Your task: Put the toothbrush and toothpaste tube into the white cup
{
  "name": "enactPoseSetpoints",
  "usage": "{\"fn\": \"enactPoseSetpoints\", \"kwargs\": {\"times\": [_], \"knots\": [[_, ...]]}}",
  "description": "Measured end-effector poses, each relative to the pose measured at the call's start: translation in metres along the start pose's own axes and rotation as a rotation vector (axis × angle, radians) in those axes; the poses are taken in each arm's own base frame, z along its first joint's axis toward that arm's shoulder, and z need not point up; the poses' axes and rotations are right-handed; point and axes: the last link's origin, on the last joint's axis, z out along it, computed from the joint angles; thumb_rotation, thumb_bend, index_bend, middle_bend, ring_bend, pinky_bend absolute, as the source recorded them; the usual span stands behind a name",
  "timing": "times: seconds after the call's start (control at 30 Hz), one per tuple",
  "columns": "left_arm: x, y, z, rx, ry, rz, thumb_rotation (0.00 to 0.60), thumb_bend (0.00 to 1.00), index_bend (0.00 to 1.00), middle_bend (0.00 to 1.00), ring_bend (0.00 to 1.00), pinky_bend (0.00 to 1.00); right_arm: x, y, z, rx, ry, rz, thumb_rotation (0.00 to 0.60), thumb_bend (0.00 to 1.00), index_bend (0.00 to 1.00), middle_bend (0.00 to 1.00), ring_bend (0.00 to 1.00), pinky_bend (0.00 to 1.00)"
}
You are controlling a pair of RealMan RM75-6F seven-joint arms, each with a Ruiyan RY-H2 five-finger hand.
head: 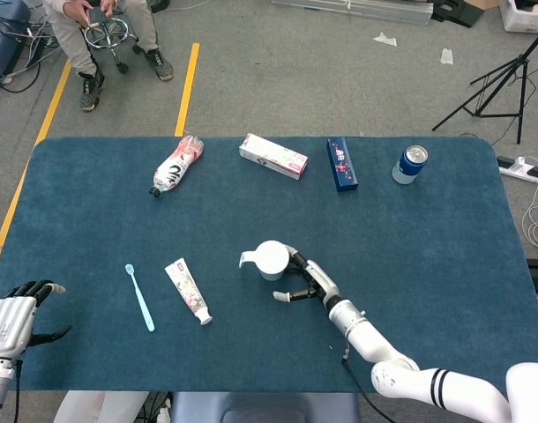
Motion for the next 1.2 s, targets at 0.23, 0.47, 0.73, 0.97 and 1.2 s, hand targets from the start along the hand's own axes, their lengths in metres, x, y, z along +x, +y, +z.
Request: {"fn": "enactPoseSetpoints", "kwargs": {"times": [0.23, 0.47, 0.73, 0.97, 1.2], "knots": [[0.001, 0.0, 0.0, 0.001, 0.001, 0.0, 0.6, 0.01, 0.36, 0.33, 0.27, 0.32, -0.005, -0.003, 0.006, -0.003, -0.014, 0.009, 0.6, 0.0, 0.0, 0.0, 0.0, 0.15], [0.001, 0.0, 0.0, 0.002, -0.003, 0.0, 0.6, 0.01, 0.37, 0.33, 0.27, 0.32, -0.009, -0.007, 0.012, 0.0, -0.022, 0.014, 0.6, 0.0, 0.0, 0.0, 0.0, 0.15], [0.003, -0.001, -0.001, 0.005, 0.002, -0.001, 0.6, 0.01, 0.38, 0.33, 0.27, 0.32, -0.014, -0.01, 0.018, -0.002, -0.033, 0.021, 0.6, 0.0, 0.0, 0.0, 0.0, 0.15], [0.005, -0.002, -0.001, 0.009, 0.003, -0.002, 0.6, 0.01, 0.38, 0.33, 0.27, 0.32, -0.017, -0.013, 0.025, -0.006, -0.043, 0.03, 0.6, 0.0, 0.0, 0.0, 0.0, 0.15], [0.006, -0.002, -0.002, 0.012, 0.004, -0.003, 0.6, 0.01, 0.38, 0.33, 0.27, 0.32, -0.021, -0.016, 0.031, -0.012, -0.056, 0.037, 0.6, 0.0, 0.0, 0.0, 0.0, 0.15]]}}
